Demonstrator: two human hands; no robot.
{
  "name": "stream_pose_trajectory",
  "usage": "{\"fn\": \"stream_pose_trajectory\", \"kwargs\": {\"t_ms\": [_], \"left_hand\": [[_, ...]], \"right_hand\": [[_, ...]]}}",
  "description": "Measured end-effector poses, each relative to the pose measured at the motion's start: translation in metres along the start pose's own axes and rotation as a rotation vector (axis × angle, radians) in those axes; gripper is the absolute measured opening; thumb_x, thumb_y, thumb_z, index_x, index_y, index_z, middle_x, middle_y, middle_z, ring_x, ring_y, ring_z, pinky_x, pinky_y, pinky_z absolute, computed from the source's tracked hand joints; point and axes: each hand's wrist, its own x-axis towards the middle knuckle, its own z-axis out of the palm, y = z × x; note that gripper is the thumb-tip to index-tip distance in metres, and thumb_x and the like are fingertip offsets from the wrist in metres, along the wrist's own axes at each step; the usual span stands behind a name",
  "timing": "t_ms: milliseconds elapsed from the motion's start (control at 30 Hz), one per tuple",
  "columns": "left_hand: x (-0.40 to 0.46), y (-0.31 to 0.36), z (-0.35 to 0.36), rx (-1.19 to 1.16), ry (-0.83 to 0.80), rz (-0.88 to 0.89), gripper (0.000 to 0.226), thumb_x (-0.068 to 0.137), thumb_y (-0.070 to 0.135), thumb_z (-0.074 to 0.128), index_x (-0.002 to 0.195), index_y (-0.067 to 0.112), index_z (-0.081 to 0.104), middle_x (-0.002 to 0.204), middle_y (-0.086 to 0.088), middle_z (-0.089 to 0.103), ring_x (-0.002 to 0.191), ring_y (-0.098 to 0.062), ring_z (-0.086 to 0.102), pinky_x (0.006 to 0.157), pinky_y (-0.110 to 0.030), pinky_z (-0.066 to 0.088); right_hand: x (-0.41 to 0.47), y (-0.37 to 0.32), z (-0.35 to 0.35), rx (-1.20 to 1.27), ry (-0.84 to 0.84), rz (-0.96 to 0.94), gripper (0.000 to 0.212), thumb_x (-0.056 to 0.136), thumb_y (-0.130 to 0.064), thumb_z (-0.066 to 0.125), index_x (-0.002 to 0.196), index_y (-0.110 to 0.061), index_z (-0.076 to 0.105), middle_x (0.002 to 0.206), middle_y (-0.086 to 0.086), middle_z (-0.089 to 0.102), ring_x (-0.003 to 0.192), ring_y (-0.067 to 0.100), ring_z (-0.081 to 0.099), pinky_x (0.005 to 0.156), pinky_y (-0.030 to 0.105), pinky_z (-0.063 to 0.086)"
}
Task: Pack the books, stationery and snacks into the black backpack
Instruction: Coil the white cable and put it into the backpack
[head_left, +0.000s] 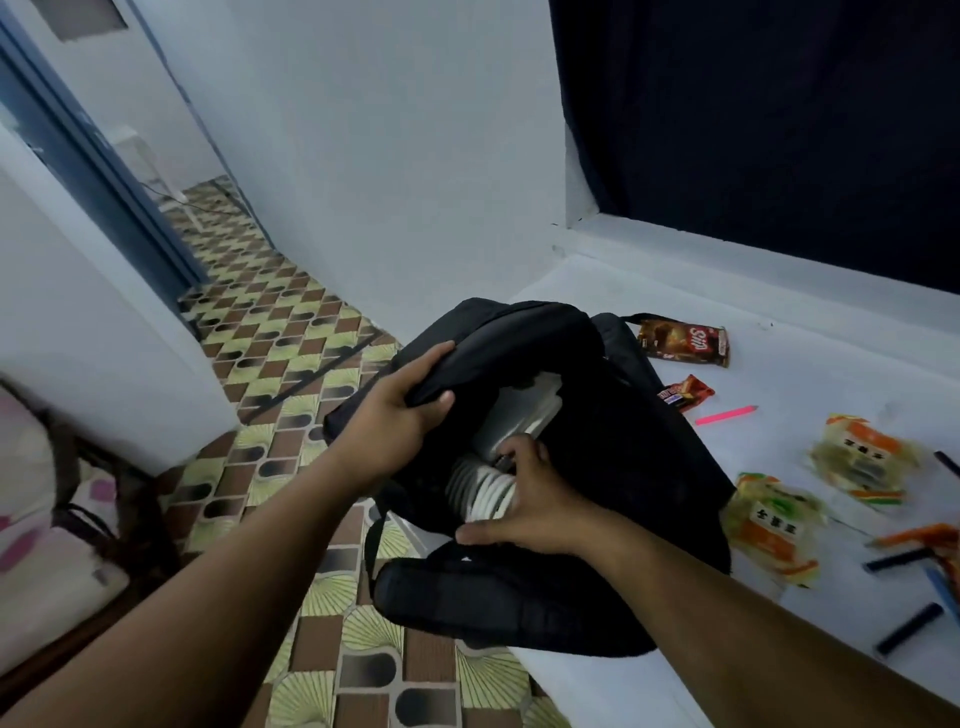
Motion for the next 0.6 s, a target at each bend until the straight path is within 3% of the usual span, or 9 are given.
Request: {"fn": "stream_pose_trajectory", "kwargs": {"t_ms": [133, 333, 467, 533, 600], "left_hand": [[0.000, -0.008, 0.001, -0.075, 0.019, -0.051, 0.052, 0.099, 0.002, 0.057, 0.142, 0.030, 0.053, 0.119, 0.016, 0.065, 0.103, 0.001, 0.065, 0.098, -0.025, 0.052], [-0.002, -0.011, 0.011, -0.105, 0.040, -0.068, 0.053, 0.099, 0.003, 0.058, 0.144, 0.029, 0.053, 0.120, 0.009, 0.067, 0.103, 0.000, 0.065, 0.093, -0.021, 0.051], [-0.005, -0.008, 0.012, -0.123, 0.039, -0.065, 0.053, 0.098, 0.001, 0.058, 0.144, 0.027, 0.053, 0.121, 0.010, 0.066, 0.103, 0.004, 0.063, 0.091, -0.016, 0.049], [-0.004, -0.006, 0.012, -0.146, 0.049, -0.063, 0.052, 0.098, 0.001, 0.058, 0.143, 0.026, 0.054, 0.119, 0.012, 0.067, 0.102, 0.004, 0.065, 0.088, -0.016, 0.050], [-0.003, -0.004, 0.013, -0.149, 0.054, -0.062, 0.052, 0.098, 0.001, 0.059, 0.143, 0.026, 0.054, 0.116, 0.014, 0.068, 0.102, 0.003, 0.065, 0.086, -0.016, 0.051]], "right_hand": [[-0.019, 0.029, -0.012, 0.001, -0.014, -0.039, 0.077, 0.066, -0.059, 0.079, 0.121, -0.037, 0.030, 0.129, -0.010, 0.033, 0.120, 0.010, 0.042, 0.103, 0.031, 0.042], [-0.036, 0.037, -0.016, -0.128, 0.020, -0.099, 0.076, 0.069, -0.058, 0.081, 0.133, -0.033, 0.048, 0.128, -0.013, 0.048, 0.118, 0.006, 0.047, 0.102, 0.029, 0.046], [-0.026, 0.020, -0.017, -0.232, 0.127, -0.287, 0.078, 0.069, -0.049, 0.086, 0.135, -0.023, 0.055, 0.127, -0.011, 0.048, 0.119, 0.005, 0.044, 0.105, 0.020, 0.038], [-0.019, 0.012, -0.010, -0.093, 0.179, -0.314, 0.084, 0.060, -0.038, 0.093, 0.134, -0.022, 0.054, 0.128, -0.013, 0.044, 0.118, 0.001, 0.043, 0.100, 0.010, 0.036], [-0.011, 0.008, 0.002, 0.072, 0.248, -0.227, 0.092, 0.049, -0.032, 0.098, 0.127, -0.026, 0.049, 0.127, -0.013, 0.045, 0.114, 0.002, 0.046, 0.093, 0.008, 0.038]]}}
